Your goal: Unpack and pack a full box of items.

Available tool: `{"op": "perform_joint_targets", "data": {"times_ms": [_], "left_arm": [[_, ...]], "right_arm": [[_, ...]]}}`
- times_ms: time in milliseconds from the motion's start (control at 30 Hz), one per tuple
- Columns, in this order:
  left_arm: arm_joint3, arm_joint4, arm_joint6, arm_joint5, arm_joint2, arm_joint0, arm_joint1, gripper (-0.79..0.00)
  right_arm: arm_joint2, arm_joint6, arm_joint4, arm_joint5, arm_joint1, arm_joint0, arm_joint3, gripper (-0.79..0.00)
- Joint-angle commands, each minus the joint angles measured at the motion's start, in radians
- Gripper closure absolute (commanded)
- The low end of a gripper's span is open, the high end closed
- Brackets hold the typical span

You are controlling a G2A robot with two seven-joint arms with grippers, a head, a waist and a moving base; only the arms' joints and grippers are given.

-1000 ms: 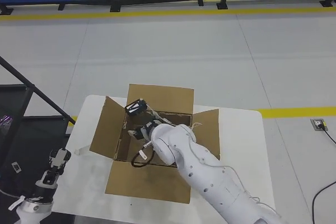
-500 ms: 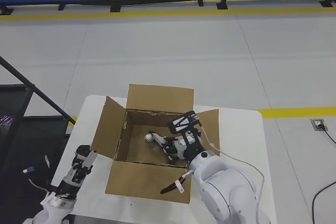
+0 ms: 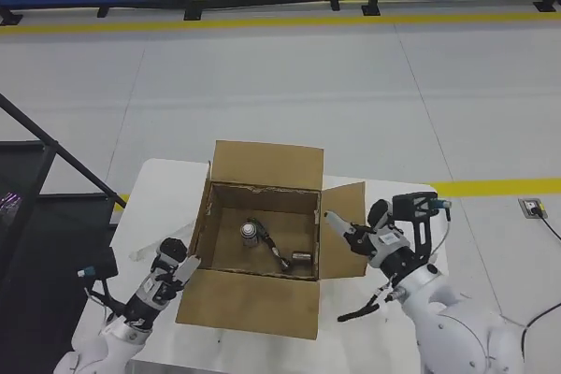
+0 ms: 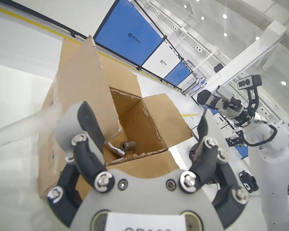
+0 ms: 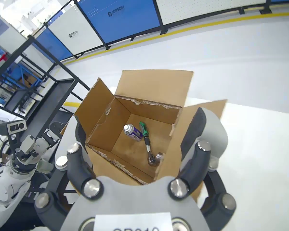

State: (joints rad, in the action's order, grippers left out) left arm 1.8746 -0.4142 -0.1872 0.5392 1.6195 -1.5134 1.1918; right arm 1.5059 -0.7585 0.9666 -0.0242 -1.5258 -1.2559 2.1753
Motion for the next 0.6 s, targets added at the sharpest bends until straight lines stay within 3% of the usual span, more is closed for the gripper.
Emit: {"op": "perform_joint_targets", "data": {"times_ms": [0, 133, 267, 567], "left_arm": [[-0.016, -0.008, -0.008, -0.013, -0.023, 0.020, 0.001, -0.785], [-0.054, -0.041, -0.009, -0.037, -0.070, 0.060, 0.005, -0.785], [-0.088, -0.070, -0.004, -0.051, -0.103, 0.083, 0.007, -0.785], [-0.146, -0.115, 0.025, -0.119, -0.155, 0.131, 0.014, -0.785]], "right_arm": [[0.072, -0.041, -0.090, -0.003, 0.005, 0.002, -0.024, -0.785], [0.174, -0.129, -0.230, 0.024, 0.019, 0.041, -0.145, -0.785], [0.220, -0.218, -0.380, 0.116, 0.034, 0.115, -0.306, -0.785], [0.208, -0.375, -0.562, 0.245, 0.066, 0.301, -0.585, -0.785]]}}
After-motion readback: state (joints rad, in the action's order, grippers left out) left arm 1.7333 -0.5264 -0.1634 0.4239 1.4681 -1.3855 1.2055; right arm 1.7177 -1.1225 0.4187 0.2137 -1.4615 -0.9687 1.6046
